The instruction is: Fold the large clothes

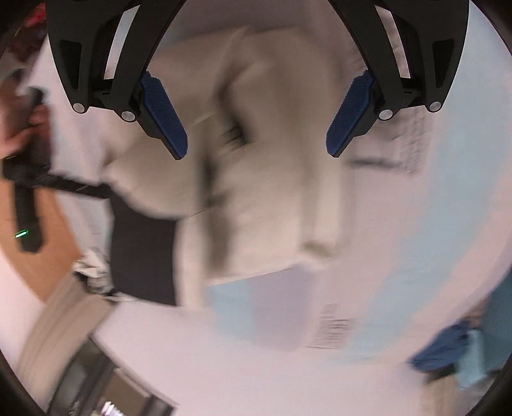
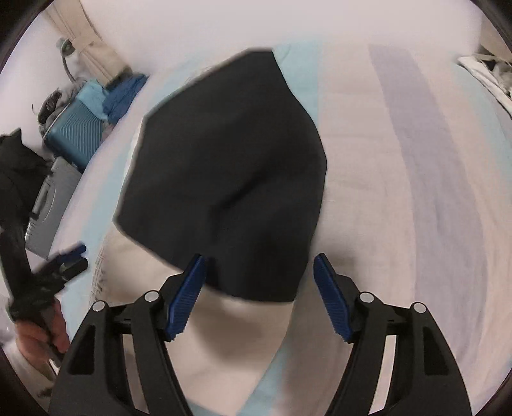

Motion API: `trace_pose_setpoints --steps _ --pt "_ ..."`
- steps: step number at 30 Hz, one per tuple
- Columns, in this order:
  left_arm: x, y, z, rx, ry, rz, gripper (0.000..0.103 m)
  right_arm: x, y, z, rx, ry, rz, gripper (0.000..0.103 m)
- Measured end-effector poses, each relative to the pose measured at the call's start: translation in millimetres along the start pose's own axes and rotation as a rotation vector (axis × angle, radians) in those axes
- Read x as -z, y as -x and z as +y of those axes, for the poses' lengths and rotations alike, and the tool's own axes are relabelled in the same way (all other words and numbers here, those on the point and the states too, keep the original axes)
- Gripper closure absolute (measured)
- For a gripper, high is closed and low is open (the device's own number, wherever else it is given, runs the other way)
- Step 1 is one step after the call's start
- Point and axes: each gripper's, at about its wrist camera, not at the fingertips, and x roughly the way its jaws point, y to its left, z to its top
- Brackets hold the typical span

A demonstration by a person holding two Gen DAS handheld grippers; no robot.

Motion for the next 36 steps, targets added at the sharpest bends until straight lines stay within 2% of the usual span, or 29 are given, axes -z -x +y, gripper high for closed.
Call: trace_pose_setpoints --steps 1,2,3,4,6,8,11,15,17,19,23,27,36 --pt "-9.1 -5.3 -8.7 0.065 0.004 0.002 0.015 -2.8 -4.2 2.4 -0.028 0.018 -0.008 0.039" --pt "-18.0 -10.7 -20.2 0.088 -0.013 -0.003 0.015 -3.7 -7.9 6.1 -0.015 0.033 -0.012 0.043" --pt "-23.6 -16.2 -30.6 0.082 -0.041 -0.007 0.015 -5.4 -11.9 10.6 -0.014 0.049 -0.014 0.049" --pt "-28.9 -20.2 -40.0 0.076 -0.073 -0.012 0.015 -7.4 -15.3 15.1 -0.024 0.063 -0.02 0.05" --pt "-37.2 -33.2 -57.6 0.041 -0.133 -0.018 0.015 -8.0 -19.2 23.2 -0.034 0.075 -0.033 0.052" --pt "-39.8 -47.2 -64.8 -0.027 -0.167 -0.001 0.015 -13.4 -27.2 25.5 -0.038 0.077 -0.03 0.053" --pt "-42.6 -56.6 -56.1 -0.073 -0.14 0.024 0.015 -18.2 -38.3 33.7 -0.041 0.085 -0.021 0.055" --pt "-37.0 -42.4 -40.9 -0.139 -0.133 0.01 0.015 -24.0 -39.5 43.5 -0.059 0.155 -0.023 0.06" --pt "-31.1 -42.1 -28.2 -0.157 -0.13 0.022 0.012 -26.3 -43.4 54.9 -0.066 0.191 -0.015 0.06" --pt "-24.6 -48.6 -13.1 -0.159 -0.115 0.047 0.009 -25.9 -56.3 67.7 -0.021 0.255 0.016 0.056" --pt "-16.7 -69.7 1.3 -0.149 -0.105 0.094 0.005 -23.9 -83.2 69.8 0.031 0.246 0.08 0.049" --pt "-13.2 -90.1 20.4 -0.073 -0.015 0.141 0.005 -16.4 -99.5 66.9 0.072 0.244 0.089 0.048" --pt "-9.8 -49.8 17.5 -0.004 -0.007 0.157 0.006 -9.1 -62.5 65.7 0.073 0.271 0.032 0.041"
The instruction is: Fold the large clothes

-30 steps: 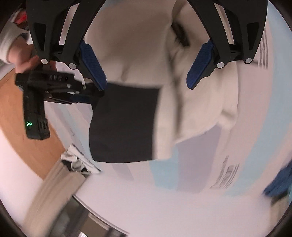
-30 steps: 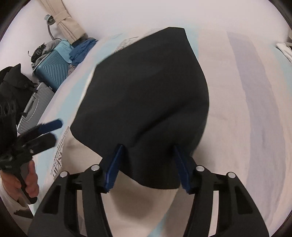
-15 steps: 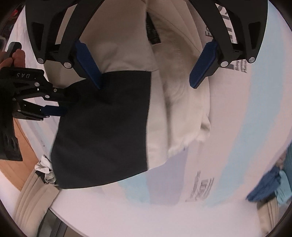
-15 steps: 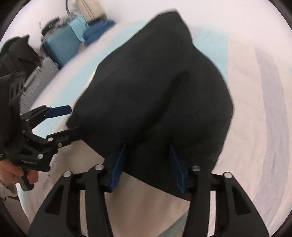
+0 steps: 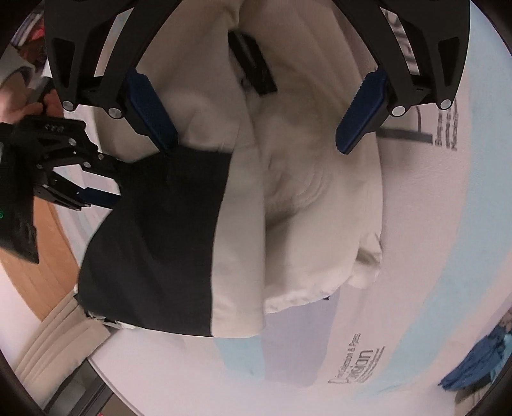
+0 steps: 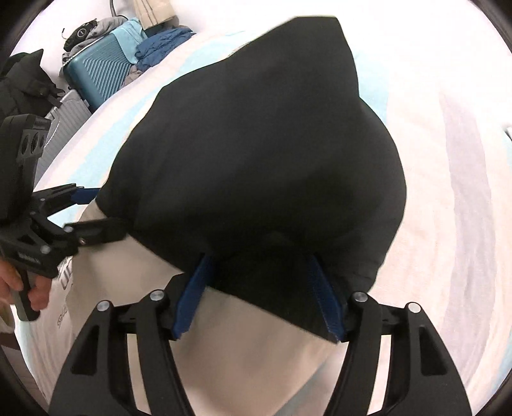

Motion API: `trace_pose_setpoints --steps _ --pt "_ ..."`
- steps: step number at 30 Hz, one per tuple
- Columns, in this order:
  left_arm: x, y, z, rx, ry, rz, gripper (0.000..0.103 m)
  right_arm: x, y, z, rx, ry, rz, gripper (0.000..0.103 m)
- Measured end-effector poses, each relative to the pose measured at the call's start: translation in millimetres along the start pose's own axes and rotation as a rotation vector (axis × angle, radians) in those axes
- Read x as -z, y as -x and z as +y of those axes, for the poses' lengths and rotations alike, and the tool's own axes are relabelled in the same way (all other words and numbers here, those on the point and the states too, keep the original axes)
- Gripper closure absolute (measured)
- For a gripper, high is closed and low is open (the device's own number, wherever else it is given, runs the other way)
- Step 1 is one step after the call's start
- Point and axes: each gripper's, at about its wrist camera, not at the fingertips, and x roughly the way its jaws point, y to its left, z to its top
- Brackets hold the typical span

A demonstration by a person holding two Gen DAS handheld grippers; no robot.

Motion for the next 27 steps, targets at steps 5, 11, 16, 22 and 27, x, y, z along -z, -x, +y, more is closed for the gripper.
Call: trace_pose_setpoints --steps 5,11,16,22,27 --pt "6.5 11.1 8.2 -0.025 0.024 0.004 0.006 6.4 10.6 -7.8 0.004 -0.031 0.002 0.036" --pt "9.1 19.5 12.1 -0.037 0.06 0.005 0.006 13.5 22.0 -25.7 -0.024 -0.111 0.002 0.03" --pt "10.3 30.0 14.5 -0.021 0.078 0.017 0.006 21.8 20.9 -44.7 -0.063 -0.203 0.039 0.026" --pt "15.5 30.7 47.2 0.138 0.158 0.068 0.006 34.2 13.2 -62.6 -0.156 -0.275 0.093 0.025" --pt "24.0 9.9 78.9 0.28 0.203 0.124 0.006 41.5 2.4 -76.0 -0.247 -0.352 0.121 0.025"
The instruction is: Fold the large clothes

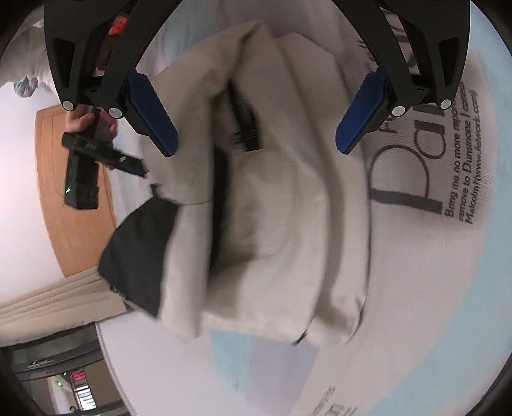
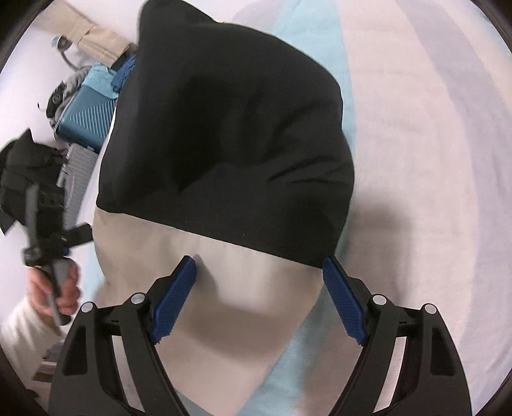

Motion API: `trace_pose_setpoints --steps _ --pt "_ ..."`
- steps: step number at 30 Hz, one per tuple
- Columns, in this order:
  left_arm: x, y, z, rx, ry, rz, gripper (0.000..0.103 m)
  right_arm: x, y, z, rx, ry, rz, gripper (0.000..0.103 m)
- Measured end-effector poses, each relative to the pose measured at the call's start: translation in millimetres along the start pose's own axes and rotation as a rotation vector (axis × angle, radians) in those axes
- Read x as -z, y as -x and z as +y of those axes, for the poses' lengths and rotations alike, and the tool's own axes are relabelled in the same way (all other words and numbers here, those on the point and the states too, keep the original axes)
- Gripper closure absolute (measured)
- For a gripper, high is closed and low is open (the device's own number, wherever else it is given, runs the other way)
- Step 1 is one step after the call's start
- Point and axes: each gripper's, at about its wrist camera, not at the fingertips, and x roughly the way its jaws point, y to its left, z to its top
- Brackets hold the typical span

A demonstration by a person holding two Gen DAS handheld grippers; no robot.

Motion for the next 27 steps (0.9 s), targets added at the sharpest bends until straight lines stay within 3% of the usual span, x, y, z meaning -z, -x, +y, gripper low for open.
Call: trace_pose_setpoints --steps 4,11,14,19,25,27 --pt "3.0 -16.4 26.0 -0.029 0.029 0.054 0.006 0.8 -3.8 -0.2 -0.024 -0.019 0.001 0.023" --pt "-3.2 -28.4 22.5 0.091 0.029 0.07 0.006 1.6 -15.3 -9.8 -0.067 -0.053 0.013 0.016" --pt "-10.7 -38.2 28.1 0.194 0.069 0.085 0.006 2.1 -20.2 -18.0 -0.097 -0.092 0.013 0.014" --pt "-10.9 -34.0 32.9 0.387 0.1 0.035 0.006 2.0 -25.1 -28.3 -0.147 -0.139 -0.004 0.011" --pt "-4.2 -19.7 51.6 0.546 0.159 -0.047 0.006 4.4 -24.2 -33.4 -0.157 -0.135 -0.002 0.011" --pt "-1.9 -14.4 56.5 0.556 0.155 -0.056 0.006 3.6 -25.2 -31.1 -0.149 -0.129 0.003 0.011"
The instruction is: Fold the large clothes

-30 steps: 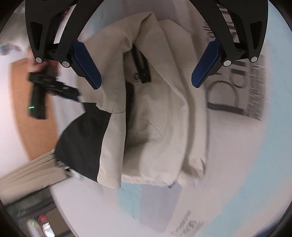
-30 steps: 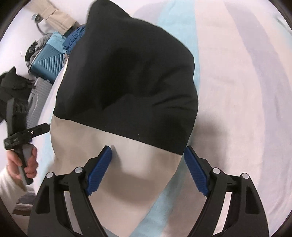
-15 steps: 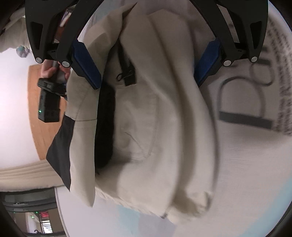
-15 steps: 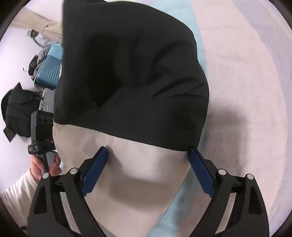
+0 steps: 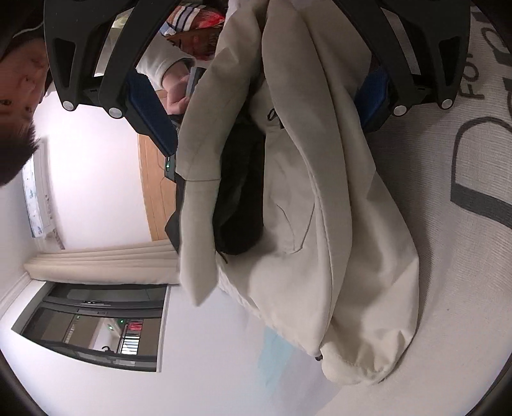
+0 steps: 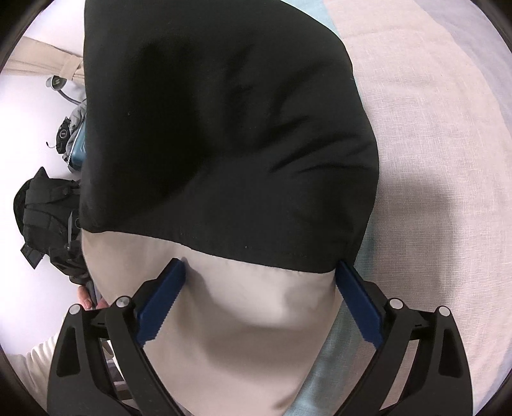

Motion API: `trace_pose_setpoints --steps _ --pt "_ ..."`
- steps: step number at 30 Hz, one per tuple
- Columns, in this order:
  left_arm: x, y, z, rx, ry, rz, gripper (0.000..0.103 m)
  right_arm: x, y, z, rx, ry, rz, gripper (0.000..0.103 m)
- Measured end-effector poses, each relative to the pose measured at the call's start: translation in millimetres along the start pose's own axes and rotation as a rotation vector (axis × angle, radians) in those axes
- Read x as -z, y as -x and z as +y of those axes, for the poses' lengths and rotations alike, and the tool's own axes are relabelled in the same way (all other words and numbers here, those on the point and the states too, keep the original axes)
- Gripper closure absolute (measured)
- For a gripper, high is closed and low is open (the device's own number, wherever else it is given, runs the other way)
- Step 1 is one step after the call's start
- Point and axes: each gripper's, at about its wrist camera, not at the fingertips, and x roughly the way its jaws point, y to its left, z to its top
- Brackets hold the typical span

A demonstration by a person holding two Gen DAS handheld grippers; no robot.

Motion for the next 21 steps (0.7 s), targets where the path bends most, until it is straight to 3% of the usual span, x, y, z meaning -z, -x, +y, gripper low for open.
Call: trace_pose_setpoints --steps 6,10,14,18,21 --pt "0.1 -17.7 -20.3 -0.077 -0.1 0.037 0.006 0.5 -1.9 1.9 0.014 0.003 0.001 0.011" --pt "-1.3 -29.9 -31.7 -0.174 -0.173 0.098 0.006 -3.6 -11.6 18.9 0.037 0.011 -0.001 0.011" --pt "-2.8 -48.7 -30.4 -0.26 -0.166 0.164 0.008 -5.5 -17.4 25.9 0.06 0.022 0.0 0.015" --pt "-5.6 -56.5 -22.7 -0.329 -0.166 0.18 0.023 -3.9 -13.8 33.6 0.061 0.025 -0.007 0.037" --pt "-5.6 -55.0 -26.6 -0.351 -0.158 0.178 0.042 -1.1 -7.4 33.4 0.042 0.028 -0.02 0.051"
